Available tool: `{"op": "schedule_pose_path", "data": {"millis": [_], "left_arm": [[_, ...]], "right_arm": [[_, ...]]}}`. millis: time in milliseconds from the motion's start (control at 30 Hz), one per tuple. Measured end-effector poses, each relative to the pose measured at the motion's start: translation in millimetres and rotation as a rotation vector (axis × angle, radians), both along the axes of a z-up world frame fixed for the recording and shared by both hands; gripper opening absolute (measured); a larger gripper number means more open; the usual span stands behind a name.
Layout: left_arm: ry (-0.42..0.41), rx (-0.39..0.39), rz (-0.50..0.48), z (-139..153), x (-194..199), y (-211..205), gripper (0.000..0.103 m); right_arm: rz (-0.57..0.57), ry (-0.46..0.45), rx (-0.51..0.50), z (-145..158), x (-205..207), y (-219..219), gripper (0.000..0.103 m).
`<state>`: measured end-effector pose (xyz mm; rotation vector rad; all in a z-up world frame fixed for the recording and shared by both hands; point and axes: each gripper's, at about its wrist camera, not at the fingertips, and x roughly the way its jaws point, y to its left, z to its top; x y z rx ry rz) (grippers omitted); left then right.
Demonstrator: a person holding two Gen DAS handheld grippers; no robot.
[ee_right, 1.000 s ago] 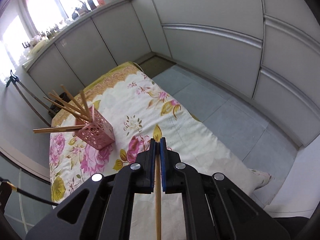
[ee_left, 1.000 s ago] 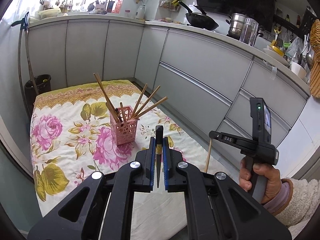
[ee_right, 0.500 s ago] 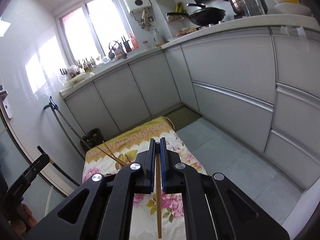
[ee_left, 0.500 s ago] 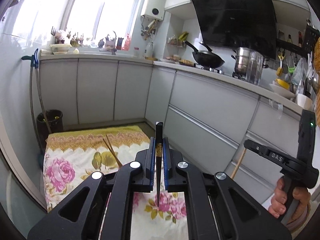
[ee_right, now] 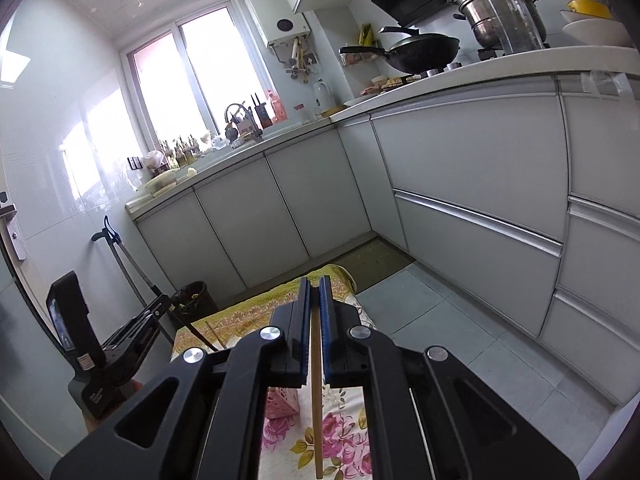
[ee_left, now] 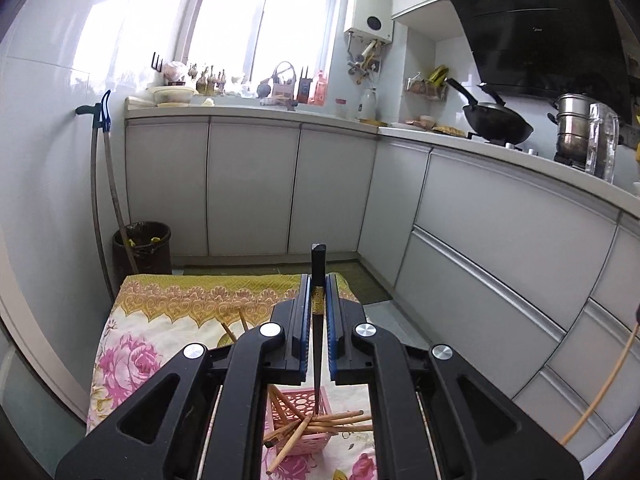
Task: Organize utensils
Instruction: 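Drop the black chopstick into the cup with the left tool while the right tool carries its wooden chopstick, then lower the wooden chopstick into the cup and open the right tool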
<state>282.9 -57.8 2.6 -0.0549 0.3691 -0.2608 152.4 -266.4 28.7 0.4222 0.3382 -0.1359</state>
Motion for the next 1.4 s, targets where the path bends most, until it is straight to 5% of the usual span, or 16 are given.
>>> {"op": "schedule_pose_path", "data": {"millis": [267,333,433,600,667,800,967,1400], "left_arm": [[0.072,0.045,0.091,-60,16,-7,0.008],[0.069,0.026,0.089,-58,9,-4,0.017],[0.023,-0.026,0.078,-40,-9,4,0.041],[-0.125,-0.092,0.052,21,-71,35,0.055],[-0.195,-0.116,0.074,42,-100,52,0.075],[-0.279,-0.113,0.146,61,-140,82,0.077],[-0.248,-0.164,0.175,56,-144,116,0.078],[-0.271,-0.204,0.260,59,-151,171,0.078]], "right_arm": [[0.009,0.025,0.013,-15,4,-4,0.005],[0.016,0.027,0.012,-13,6,-2,0.005],[0.026,0.015,0.017,-5,7,1,0.005],[0.042,-0.053,0.037,32,15,3,0.005],[0.059,-0.091,0.050,55,24,6,0.005],[0.073,-0.173,0.051,94,48,20,0.005],[0.073,-0.229,0.035,113,90,46,0.005],[0.095,-0.118,-0.066,22,172,106,0.005]]}}
